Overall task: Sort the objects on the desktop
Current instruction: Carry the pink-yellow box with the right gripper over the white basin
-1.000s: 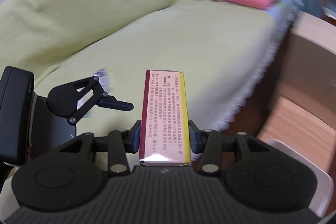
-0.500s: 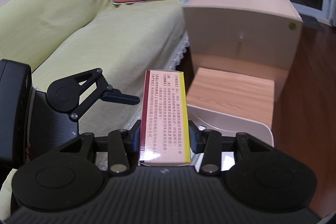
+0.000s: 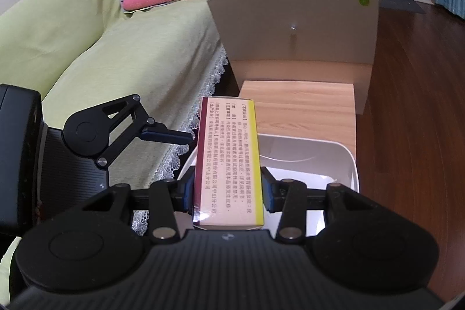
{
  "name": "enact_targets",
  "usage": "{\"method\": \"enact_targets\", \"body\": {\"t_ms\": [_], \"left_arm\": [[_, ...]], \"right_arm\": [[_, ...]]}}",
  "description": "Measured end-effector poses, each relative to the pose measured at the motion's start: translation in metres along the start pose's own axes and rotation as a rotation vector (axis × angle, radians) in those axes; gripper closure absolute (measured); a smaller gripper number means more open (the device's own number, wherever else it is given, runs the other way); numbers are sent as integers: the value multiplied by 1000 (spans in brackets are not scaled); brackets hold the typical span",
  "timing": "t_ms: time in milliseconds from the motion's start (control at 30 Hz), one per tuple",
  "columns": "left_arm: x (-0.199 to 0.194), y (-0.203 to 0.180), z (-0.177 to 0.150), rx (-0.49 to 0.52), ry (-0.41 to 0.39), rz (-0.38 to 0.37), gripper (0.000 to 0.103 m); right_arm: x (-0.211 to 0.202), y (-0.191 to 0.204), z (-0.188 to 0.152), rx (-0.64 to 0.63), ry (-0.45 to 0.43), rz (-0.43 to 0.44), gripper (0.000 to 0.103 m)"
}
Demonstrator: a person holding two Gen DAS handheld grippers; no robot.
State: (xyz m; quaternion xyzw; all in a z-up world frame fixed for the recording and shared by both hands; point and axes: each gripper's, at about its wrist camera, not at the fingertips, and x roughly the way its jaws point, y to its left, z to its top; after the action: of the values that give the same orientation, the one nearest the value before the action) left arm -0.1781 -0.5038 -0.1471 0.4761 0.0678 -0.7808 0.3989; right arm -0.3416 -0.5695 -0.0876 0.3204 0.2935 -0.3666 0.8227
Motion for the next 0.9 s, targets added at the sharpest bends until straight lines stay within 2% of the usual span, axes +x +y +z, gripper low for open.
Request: {"method": "enact_targets", "body": {"t_ms": [267, 367, 900], "left_arm": [[18, 0, 6, 7, 16, -15, 0], [9, -9, -4, 9, 17, -22, 0], [13, -10, -14, 16, 44, -39, 0]], "right_arm": [[9, -7, -10, 29, 11, -13, 63], [11, -9, -12, 35, 15, -17, 63], [25, -21, -23, 66, 34, -50, 63]]}}
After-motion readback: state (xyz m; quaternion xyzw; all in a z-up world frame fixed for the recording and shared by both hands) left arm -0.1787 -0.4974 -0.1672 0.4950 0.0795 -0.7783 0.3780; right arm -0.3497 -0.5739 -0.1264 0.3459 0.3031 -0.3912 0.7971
